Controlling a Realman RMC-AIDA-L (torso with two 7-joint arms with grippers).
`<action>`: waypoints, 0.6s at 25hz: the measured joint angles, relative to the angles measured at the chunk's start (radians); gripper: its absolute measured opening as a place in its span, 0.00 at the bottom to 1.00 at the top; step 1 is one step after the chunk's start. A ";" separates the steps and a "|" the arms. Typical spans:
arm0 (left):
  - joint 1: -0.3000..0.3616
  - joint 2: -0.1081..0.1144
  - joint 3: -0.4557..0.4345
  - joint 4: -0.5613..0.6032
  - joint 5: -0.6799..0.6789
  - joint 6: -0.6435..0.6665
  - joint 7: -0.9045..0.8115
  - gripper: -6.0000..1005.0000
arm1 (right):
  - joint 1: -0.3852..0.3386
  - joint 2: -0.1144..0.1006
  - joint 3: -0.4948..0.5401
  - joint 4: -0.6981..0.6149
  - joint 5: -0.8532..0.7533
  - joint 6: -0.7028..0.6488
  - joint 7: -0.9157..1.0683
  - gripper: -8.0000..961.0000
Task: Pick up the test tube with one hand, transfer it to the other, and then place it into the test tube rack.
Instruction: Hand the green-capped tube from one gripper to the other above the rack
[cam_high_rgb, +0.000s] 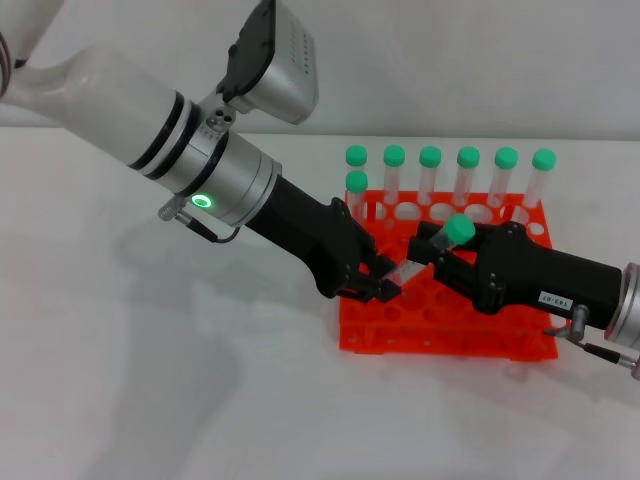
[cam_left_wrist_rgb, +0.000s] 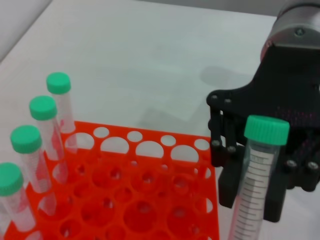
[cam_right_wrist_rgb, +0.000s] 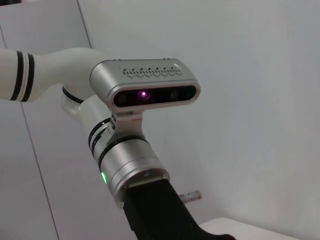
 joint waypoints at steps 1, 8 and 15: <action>0.001 0.000 0.000 0.000 -0.003 0.000 -0.001 0.23 | 0.000 0.000 0.000 0.000 0.000 0.000 0.000 0.22; 0.012 0.001 -0.001 -0.004 -0.013 0.000 -0.020 0.45 | 0.000 0.000 -0.001 0.000 -0.002 0.000 0.000 0.23; 0.081 0.001 -0.001 -0.115 -0.127 0.035 -0.022 0.63 | -0.005 -0.004 0.007 -0.002 0.007 0.009 -0.011 0.24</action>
